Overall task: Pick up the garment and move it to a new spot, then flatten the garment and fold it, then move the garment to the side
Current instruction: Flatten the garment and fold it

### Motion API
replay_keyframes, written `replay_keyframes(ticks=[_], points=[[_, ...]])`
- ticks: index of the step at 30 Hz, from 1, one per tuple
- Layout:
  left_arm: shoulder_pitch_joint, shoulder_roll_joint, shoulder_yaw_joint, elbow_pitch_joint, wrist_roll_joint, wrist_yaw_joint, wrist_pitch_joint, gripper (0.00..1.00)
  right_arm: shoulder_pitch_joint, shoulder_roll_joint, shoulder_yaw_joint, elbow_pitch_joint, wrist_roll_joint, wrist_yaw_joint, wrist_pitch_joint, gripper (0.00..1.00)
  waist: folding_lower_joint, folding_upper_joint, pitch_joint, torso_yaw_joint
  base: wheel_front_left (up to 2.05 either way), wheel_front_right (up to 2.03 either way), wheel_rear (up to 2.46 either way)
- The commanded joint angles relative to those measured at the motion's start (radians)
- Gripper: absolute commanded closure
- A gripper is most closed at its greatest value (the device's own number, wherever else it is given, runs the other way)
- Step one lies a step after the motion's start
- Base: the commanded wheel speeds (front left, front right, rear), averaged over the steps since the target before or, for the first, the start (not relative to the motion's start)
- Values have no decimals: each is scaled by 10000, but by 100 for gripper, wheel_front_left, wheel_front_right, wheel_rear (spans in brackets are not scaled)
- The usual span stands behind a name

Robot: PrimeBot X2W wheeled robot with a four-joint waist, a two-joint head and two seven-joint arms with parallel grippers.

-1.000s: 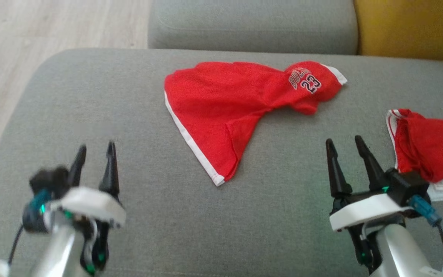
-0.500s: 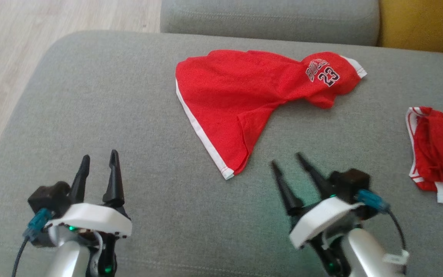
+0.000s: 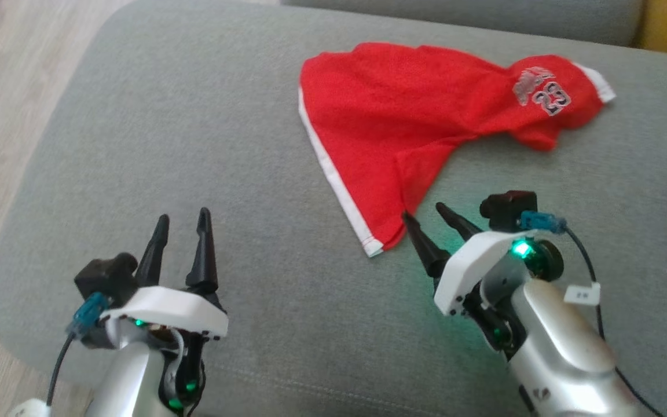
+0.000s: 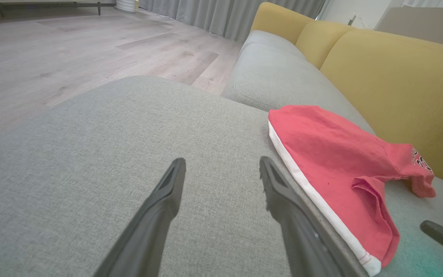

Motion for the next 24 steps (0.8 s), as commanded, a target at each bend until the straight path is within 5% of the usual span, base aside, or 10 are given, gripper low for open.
replay_keyframes(ticks=[1, 8, 10, 24], points=[[-526, 51, 370, -220, 135, -70, -121, 0, -443, 57, 135, -109, -2, 35, 47, 0, 0, 0, 179, 240, 0, 0, 0], [-588, -136, 510, -80, 268, -240, -122, 0, -883, 57, 192, 690, -134, 35, -25, 0, 0, 0, 310, 515, 0, 0, 0], [-572, -175, 558, -39, 321, -286, -122, 0, -982, 57, 252, 885, -261, 35, -147, 100, 0, 0, 307, 551, 0, 0, 0], [-378, -277, 1031, 58, 669, -486, -122, 0, -837, -86, -128, 1462, -689, 35, -1012, 100, 0, 0, -195, -287, 0, 0, 0]])
